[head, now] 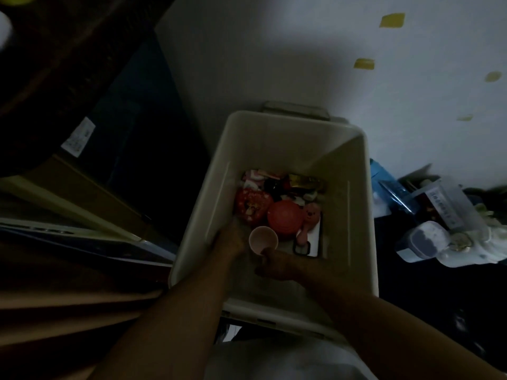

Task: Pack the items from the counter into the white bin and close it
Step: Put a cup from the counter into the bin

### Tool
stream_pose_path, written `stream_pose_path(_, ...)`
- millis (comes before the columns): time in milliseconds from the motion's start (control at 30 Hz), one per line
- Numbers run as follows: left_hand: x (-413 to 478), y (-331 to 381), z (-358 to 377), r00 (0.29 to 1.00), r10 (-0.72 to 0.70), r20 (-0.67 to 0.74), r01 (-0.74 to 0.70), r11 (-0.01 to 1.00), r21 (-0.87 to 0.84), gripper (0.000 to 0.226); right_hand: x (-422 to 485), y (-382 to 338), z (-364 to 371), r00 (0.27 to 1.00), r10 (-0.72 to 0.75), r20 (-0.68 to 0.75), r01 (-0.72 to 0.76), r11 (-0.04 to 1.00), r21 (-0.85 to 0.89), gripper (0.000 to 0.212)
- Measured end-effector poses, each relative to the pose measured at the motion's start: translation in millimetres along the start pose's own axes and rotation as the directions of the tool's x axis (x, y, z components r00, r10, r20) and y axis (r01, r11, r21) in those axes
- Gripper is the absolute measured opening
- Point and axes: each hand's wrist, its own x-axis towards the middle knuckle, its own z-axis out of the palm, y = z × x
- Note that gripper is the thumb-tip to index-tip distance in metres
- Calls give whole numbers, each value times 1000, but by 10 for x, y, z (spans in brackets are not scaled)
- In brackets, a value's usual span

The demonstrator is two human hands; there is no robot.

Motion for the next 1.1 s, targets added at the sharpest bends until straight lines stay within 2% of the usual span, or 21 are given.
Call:
stream_pose_path(300,69,-14,62,995,-98,27,99,995,-15,35,48,0,-31,1000,6,-9,-6,998,56,71)
stream_pose_path(567,-14,102,-2,964,-145,224,117,984,136,42,-42,26,-80,1000,-31,-1,31,994,101,76)
stream_pose_path(633,-79,123,-34,970,-104,221,82,991,107,37,-76,60,-111,999,-48,-23,49,997,54,74)
stream_pose_path(700,-141,116,-67,990,-12,140,-4,993,115,25,-128,94,-147,996,-75,-48,76,997,29,73)
stream_pose_path(833,-235,130,-139,988,125,94,-139,976,169,18,-340,128,-270,973,-191,-129,196,980,24,72)
stream_pose_path(1000,-430,295,-165,961,252,113,-274,921,277,36,-558,95,-326,923,-259,-285,305,943,131,46)
stream_pose_path(1100,-522,413,-132,929,363,72,-369,898,239,38,-723,83,-320,887,-259,-383,366,898,242,35)
